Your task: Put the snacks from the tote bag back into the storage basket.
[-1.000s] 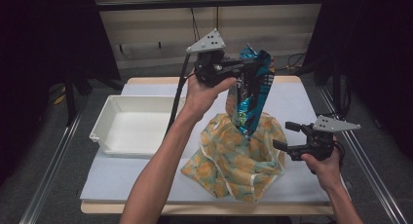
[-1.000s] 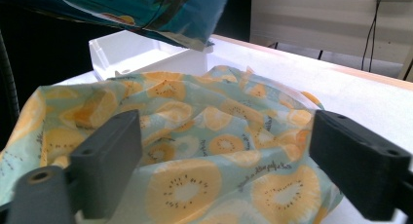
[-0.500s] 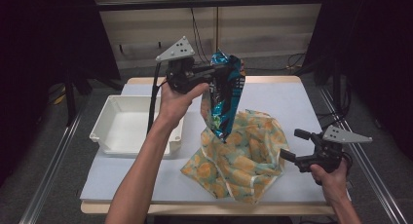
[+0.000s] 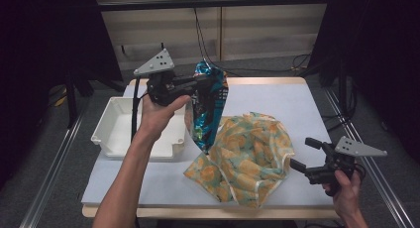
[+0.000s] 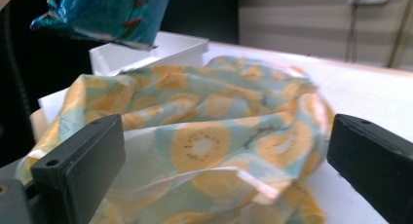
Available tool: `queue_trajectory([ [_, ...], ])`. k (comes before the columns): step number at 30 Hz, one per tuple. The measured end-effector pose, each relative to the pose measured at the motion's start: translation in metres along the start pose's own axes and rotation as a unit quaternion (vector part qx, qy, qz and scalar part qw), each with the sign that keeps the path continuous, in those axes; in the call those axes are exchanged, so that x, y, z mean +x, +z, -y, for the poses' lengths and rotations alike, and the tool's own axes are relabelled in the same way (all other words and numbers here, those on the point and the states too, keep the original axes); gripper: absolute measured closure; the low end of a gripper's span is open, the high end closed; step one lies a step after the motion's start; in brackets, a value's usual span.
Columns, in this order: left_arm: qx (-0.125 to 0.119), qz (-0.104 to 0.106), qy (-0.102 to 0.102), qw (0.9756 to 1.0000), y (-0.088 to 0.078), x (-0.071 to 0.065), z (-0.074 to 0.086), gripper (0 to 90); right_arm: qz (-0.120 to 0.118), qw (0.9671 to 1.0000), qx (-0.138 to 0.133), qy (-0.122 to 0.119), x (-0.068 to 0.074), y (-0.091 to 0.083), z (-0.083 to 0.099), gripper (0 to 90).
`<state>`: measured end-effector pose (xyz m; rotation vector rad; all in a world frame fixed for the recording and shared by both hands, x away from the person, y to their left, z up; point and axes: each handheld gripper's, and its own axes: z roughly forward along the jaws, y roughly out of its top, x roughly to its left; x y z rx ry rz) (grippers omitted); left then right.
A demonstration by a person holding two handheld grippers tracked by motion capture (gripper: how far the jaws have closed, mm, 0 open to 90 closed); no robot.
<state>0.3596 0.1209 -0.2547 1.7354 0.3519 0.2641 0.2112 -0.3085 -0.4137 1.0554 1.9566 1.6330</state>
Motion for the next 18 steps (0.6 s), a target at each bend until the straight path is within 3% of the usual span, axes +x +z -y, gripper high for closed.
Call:
queue_trajectory([
  [2, -0.001, -0.001, -0.006, 1.0, -0.006, 0.003, 0.005, 89.1, 0.014, 0.9999, 0.005, -0.007, 0.0, -0.004, 0.002, 0.0],
  [13, 0.004, -0.03, -0.025, 0.9992, -0.031, 0.015, 0.025, 89.1, 0.023, 0.9997, -0.003, -0.006, 0.0, -0.009, 0.011, 0.0],
  [18, 0.01, -0.066, -0.037, 0.9971, -0.046, 0.029, 0.033, 89.1, 0.026, 0.9996, 0.008, -0.012, -0.004, -0.008, 0.013, 0.0],
])
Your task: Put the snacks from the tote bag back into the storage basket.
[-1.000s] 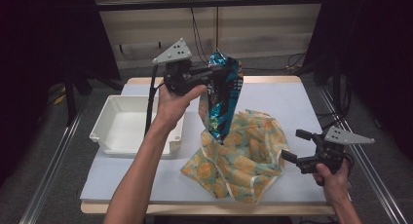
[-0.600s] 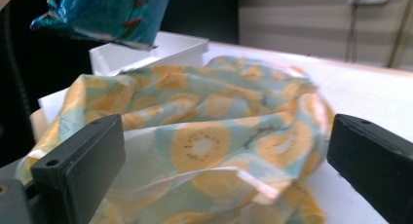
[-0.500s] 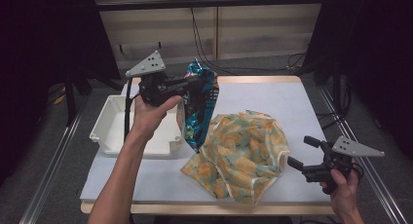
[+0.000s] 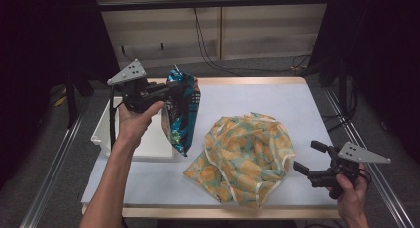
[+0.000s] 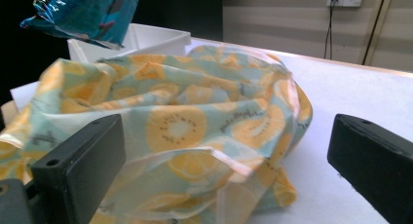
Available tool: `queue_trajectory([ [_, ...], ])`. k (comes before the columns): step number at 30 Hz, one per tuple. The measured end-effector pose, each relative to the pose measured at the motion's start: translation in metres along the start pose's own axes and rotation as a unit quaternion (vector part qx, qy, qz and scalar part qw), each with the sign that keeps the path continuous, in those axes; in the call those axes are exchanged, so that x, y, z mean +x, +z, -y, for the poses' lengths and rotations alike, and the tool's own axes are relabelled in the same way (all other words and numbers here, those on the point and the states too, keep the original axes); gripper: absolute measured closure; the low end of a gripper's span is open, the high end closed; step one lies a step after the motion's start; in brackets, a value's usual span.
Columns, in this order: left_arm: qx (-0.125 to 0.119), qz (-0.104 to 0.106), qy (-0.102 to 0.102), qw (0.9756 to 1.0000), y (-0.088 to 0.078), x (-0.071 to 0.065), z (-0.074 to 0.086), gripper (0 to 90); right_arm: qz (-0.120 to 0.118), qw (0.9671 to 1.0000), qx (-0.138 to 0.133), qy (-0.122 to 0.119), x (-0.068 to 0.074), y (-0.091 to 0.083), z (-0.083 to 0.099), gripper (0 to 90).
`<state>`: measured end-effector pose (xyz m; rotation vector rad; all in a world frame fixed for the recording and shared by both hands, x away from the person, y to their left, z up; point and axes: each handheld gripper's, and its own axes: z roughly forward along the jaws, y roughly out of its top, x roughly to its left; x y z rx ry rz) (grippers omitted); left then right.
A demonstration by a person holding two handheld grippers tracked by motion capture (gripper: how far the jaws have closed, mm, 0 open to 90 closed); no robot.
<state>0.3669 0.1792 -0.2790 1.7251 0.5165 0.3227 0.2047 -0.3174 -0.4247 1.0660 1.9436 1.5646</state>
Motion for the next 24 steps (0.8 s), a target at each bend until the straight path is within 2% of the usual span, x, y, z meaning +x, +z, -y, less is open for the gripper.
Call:
queue_trajectory([
  [1, 0.0, 0.0, 0.0, 1.0, 0.0, 0.0, 0.0, 89.1, 0.006, 1.0, -0.002, 0.003, 0.0, 0.001, 0.001, 0.0],
  [3, -0.002, -0.006, -0.004, 1.0, -0.005, 0.005, 0.002, 89.1, 0.003, 1.0, 0.001, 0.003, -0.002, 0.002, 0.004, 0.0],
  [8, 0.001, -0.041, -0.022, 0.9989, -0.018, 0.022, 0.01, 89.0, 0.002, 1.0, -0.001, 0.0, -0.002, 0.002, 0.003, 0.0],
  [9, 0.003, -0.048, -0.02, 0.9987, -0.02, 0.026, 0.012, 89.0, 0.001, 1.0, -0.001, 0.001, -0.001, 0.002, 0.003, 0.0],
  [11, 0.005, -0.053, -0.024, 0.9983, -0.022, 0.029, 0.013, 89.1, -0.001, 1.0, -0.001, 0.001, -0.001, 0.002, 0.003, 0.0],
  [13, 0.002, -0.076, -0.031, 0.9966, -0.028, 0.036, 0.015, 89.0, -0.003, 1.0, 0.001, 0.0, 0.0, 0.003, 0.003, 0.0],
  [17, 0.002, -0.104, -0.034, 0.994, -0.033, 0.047, 0.017, 89.0, -0.003, 1.0, 0.001, 0.0, 0.001, 0.005, 0.004, 0.0],
  [19, 0.006, -0.122, -0.039, 0.9917, -0.034, 0.053, 0.018, 89.0, -0.005, 1.0, 0.005, -0.002, 0.001, 0.005, 0.004, 0.0],
  [20, 0.008, -0.126, -0.042, 0.9911, -0.034, 0.056, 0.019, 89.0, -0.005, 1.0, 0.004, -0.003, 0.001, 0.006, 0.004, 0.0],
  [21, 0.009, -0.136, -0.047, 0.9895, -0.034, 0.058, 0.02, 89.0, -0.004, 1.0, 0.004, -0.003, 0.001, 0.006, 0.004, 0.0],
  [23, 0.013, -0.139, -0.048, 0.989, -0.034, 0.062, 0.022, 89.0, -0.006, 1.0, 0.005, -0.002, 0.001, 0.005, 0.004, 0.0],
  [24, 0.01, -0.148, -0.055, 0.9874, -0.033, 0.065, 0.024, 89.0, -0.004, 1.0, 0.005, -0.005, 0.0, 0.005, 0.004, 0.0],
])
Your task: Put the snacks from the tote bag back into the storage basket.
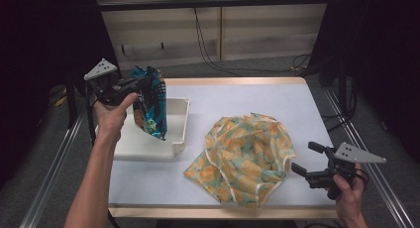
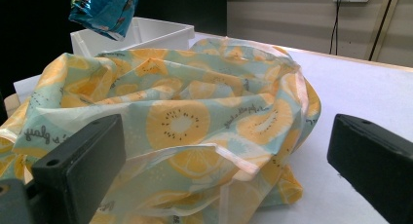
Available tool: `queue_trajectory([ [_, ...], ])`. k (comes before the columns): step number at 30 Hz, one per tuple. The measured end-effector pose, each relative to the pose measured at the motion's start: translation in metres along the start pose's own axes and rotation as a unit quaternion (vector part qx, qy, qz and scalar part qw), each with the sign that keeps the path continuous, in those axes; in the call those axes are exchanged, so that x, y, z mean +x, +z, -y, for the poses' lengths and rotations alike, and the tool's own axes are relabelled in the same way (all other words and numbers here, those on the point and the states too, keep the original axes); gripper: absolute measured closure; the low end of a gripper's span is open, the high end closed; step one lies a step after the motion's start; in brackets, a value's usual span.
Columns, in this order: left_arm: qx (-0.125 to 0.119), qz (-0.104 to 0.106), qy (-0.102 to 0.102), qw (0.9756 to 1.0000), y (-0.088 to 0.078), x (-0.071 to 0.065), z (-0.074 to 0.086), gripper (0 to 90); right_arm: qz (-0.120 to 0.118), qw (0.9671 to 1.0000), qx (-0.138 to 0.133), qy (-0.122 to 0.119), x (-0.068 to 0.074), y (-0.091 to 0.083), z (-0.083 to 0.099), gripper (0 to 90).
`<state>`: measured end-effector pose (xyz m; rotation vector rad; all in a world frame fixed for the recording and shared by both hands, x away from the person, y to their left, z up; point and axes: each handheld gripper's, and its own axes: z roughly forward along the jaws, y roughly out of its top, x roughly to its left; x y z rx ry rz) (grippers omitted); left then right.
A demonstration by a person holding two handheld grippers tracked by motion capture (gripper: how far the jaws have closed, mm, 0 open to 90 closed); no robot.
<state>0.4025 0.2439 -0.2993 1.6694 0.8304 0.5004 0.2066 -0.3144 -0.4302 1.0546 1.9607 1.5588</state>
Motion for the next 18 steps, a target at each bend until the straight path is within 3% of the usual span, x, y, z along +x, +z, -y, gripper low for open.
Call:
queue_trajectory([
  [14, 0.02, -0.03, 0.001, 0.9994, 0.026, 0.012, 0.013, 89.0, -0.008, 1.0, 0.005, 0.003, 0.0, 0.003, 0.001, 0.0],
  [18, 0.019, -0.025, -0.001, 0.9995, 0.032, 0.013, 0.017, 89.0, -0.01, 0.9999, 0.007, 0.002, 0.0, 0.002, 0.002, 0.0],
])
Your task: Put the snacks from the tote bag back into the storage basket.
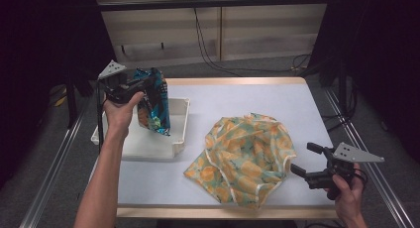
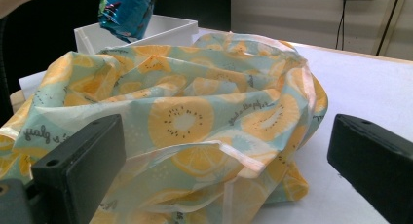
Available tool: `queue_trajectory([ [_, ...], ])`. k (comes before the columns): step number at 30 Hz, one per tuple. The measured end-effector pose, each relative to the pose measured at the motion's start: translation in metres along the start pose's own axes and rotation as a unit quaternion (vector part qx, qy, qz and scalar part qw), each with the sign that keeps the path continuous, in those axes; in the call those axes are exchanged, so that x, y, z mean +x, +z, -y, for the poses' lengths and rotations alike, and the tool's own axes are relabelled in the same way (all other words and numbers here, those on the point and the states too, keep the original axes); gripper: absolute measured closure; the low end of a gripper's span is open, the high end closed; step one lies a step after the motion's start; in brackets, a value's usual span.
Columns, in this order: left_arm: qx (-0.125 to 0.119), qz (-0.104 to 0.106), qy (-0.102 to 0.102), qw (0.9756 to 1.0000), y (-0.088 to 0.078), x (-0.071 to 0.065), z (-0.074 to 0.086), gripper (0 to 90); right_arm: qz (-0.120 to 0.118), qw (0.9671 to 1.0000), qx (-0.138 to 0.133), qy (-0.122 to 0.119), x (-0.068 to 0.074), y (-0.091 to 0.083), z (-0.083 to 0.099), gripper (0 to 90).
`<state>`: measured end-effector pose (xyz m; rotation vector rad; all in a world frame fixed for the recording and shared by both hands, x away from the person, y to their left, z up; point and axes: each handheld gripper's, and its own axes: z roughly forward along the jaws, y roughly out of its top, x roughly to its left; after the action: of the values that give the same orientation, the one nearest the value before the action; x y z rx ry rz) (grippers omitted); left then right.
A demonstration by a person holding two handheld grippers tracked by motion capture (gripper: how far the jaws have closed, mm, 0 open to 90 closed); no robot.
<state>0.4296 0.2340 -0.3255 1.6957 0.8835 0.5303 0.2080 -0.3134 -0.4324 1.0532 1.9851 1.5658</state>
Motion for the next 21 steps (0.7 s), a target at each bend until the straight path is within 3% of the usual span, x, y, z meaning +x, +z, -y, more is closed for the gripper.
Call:
queue_trajectory([
  [21, -0.015, -0.024, -0.022, 0.9993, 0.04, 0.019, 0.022, 88.6, 0.002, 1.0, 0.0, 0.003, -0.001, 0.0, 0.001, 0.0],
])
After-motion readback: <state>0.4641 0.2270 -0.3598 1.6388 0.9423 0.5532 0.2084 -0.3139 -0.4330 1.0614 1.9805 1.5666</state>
